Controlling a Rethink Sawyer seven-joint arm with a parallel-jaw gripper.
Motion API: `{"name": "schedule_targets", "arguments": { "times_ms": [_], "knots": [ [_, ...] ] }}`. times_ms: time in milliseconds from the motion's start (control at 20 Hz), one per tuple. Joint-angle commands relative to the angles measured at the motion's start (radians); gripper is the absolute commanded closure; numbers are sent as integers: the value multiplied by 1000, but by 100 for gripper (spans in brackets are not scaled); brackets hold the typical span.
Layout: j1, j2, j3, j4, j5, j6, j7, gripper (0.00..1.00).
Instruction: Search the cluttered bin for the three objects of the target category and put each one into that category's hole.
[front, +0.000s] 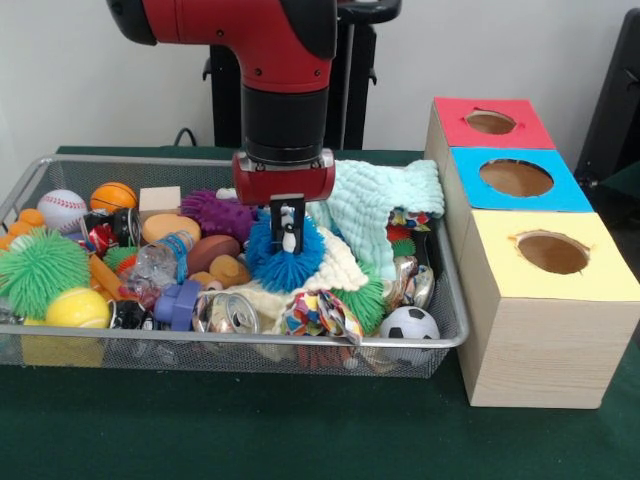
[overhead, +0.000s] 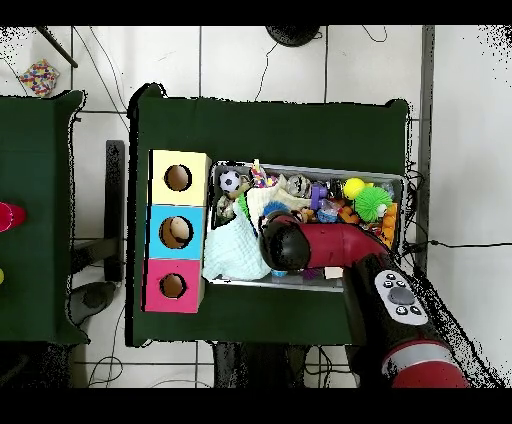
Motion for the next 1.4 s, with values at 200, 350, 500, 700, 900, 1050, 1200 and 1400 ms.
{"name": "schedule_targets", "arguments": {
  "times_ms": [200,350,500,700,900,1050,1200,1400],
  "knots": [
    [15,-50,8,48,10,133,52,100],
    [25,-102,2,69,13,146,55,100],
    [23,-125,6,77,17,160,49,100],
    [25,-161,9,90,19,158,55,100],
    [19,-212,23,126,36,153,66,100],
    [18,-233,31,140,48,153,73,100],
    [24,-257,34,148,64,176,72,100],
    [36,-273,31,145,76,195,74,100]
  ]
}}
